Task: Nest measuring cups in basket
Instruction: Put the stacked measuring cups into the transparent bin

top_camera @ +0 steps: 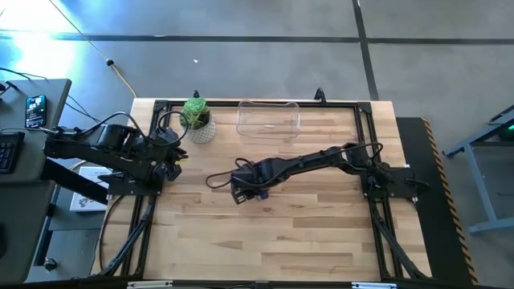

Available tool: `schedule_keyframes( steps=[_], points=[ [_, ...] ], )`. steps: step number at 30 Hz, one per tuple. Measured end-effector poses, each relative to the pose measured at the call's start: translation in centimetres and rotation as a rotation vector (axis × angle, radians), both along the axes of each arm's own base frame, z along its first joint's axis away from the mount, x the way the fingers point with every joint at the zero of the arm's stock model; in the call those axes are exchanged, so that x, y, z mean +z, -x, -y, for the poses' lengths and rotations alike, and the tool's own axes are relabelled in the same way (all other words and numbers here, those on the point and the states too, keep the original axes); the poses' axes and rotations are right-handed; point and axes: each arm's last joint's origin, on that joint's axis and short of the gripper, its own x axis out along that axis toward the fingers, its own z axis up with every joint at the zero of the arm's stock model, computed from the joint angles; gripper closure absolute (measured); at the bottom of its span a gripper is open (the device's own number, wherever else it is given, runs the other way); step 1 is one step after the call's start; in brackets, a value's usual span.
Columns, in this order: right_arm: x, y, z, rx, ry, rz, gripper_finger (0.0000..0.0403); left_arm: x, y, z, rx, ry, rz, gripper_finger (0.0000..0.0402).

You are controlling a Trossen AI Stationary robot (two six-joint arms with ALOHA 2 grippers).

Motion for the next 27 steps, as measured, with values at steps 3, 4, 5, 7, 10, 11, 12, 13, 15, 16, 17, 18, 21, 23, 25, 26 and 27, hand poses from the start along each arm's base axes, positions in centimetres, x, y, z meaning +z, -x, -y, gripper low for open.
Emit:
schedule_keyframes(
  steps=[3,4,5,7,10,11,12,13,15,16,17,18,21,23,25,26,27],
  points=[
    [0.2,-0.5,-0.1,0.002,-0.012,0.052,0.0295,0.0,0.0,0.0,0.000,0.000,0.000,0.0332],
    [0.2,-0.6,-0.1,0.003,-0.017,0.068,0.0295,0.0,0.0,0.0,0.000,0.000,0.000,0.0332],
    [0.3,-0.7,-0.1,0.003,-0.020,0.077,0.0295,0.0,0.0,0.0,0.000,0.000,0.000,0.0332],
    [0.3,-0.7,-0.1,-0.004,-0.024,0.079,0.0295,0.0,0.0,0.0,0.000,0.000,0.000,0.0332],
    [-0.1,-0.7,-0.1,-0.006,-0.025,0.062,0.0295,0.0,0.0,0.0,0.000,0.000,0.000,0.0332],
    [-0.3,-0.7,-0.2,-0.004,-0.030,0.055,0.0295,0.0,0.0,0.0,0.000,-0.001,0.000,0.0332],
    [-0.5,-0.8,-0.2,-0.002,-0.036,0.055,0.0295,0.0,0.0,0.0,0.000,-0.001,0.000,0.0332],
    [-0.6,-0.8,-0.2,-0.008,-0.040,0.048,0.0295,0.0,0.0,0.0,0.000,-0.001,0.000,0.0332],
    [-0.7,-0.6,-0.2,-0.023,-0.042,0.023,0.0295,0.0,0.0,0.0,0.000,-0.001,0.000,0.0332],
    [-0.7,-0.6,-0.2,-0.025,-0.042,0.025,0.0295,0.0,0.0,0.0,0.000,-0.001,0.000,0.0332],
    [-0.7,-0.6,-0.2,-0.025,-0.042,0.024,0.0295,0.0,0.0,0.0,0.000,-0.001,-0.001,0.0332],
    [-0.7,-0.6,-0.2,-0.025,-0.041,0.020,0.0295,0.0,0.0,0.0,0.000,-0.001,0.000,0.0332],
    [-0.8,-0.3,-0.1,-0.030,-0.031,-0.007,0.0295,0.0,0.0,0.0,0.000,-0.001,0.000,0.0332],
    [-0.9,-0.1,0.0,-0.042,-0.010,-0.030,0.0295,0.0,0.0,0.0,0.001,-0.002,0.000,0.0332],
    [-0.9,0.1,0.0,-0.044,-0.001,-0.046,0.0295,0.0,0.0,0.0,0.001,-0.002,0.000,0.0332],
    [-0.9,0.1,0.0,-0.045,0.000,-0.046,0.0295,0.0,0.0,0.0,0.000,-0.002,0.000,0.0332],
    [-0.9,0.1,0.0,-0.045,0.002,-0.049,0.0295,0.0,0.0,0.0,0.000,-0.002,0.000,0.0332]
  ],
)
